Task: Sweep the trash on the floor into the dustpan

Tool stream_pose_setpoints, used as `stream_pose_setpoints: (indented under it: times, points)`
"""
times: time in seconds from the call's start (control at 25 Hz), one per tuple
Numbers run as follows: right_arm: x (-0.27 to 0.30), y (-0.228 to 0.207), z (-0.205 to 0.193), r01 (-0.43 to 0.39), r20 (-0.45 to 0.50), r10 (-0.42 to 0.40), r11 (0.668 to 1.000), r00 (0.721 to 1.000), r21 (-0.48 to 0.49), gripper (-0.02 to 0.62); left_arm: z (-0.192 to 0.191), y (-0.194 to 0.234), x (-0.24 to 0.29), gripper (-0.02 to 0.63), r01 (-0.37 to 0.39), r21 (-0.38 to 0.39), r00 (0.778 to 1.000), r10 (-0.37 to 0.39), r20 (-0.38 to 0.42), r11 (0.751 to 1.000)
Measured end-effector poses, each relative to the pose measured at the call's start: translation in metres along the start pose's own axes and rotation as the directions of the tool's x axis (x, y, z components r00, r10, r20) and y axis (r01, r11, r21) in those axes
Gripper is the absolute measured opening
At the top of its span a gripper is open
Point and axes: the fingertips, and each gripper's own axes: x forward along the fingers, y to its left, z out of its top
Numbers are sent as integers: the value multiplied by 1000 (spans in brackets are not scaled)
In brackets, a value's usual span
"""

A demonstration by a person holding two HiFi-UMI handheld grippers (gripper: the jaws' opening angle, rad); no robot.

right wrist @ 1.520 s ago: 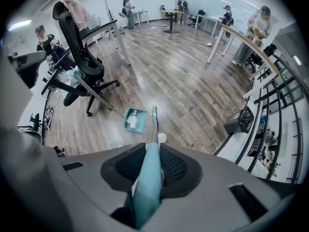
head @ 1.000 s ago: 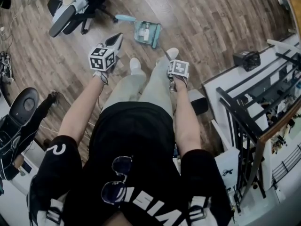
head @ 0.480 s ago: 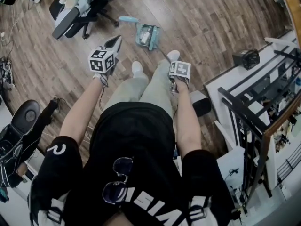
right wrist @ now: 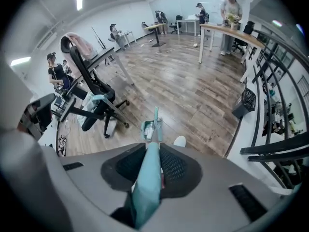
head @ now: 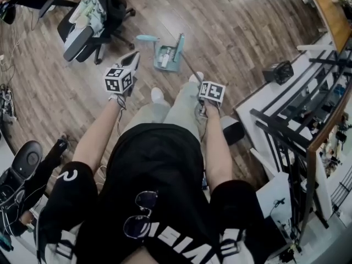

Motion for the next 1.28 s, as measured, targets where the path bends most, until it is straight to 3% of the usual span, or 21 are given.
stream_pose_setpoints:
  times: [0.36,0.64,0.92,1.28]
  points:
    - [-62,1,60,-24,185,4,994,983,107,83,51,-16,3,-2,59,56,996,-63,65,997]
    - [-101,-6,94,-42,288,4,991,957,126,83,72,-27,3,-2,67,83,993,-75,94,994]
    - [-125,-44,107,-67,305,24,989,952,133,83,81,-42,5,-2,10,70,995,-17,102,997]
    - [-140,-124,90,-83,267,47,988,963,127,83,61,-116,16,-2,-31,53,996,26,90,998]
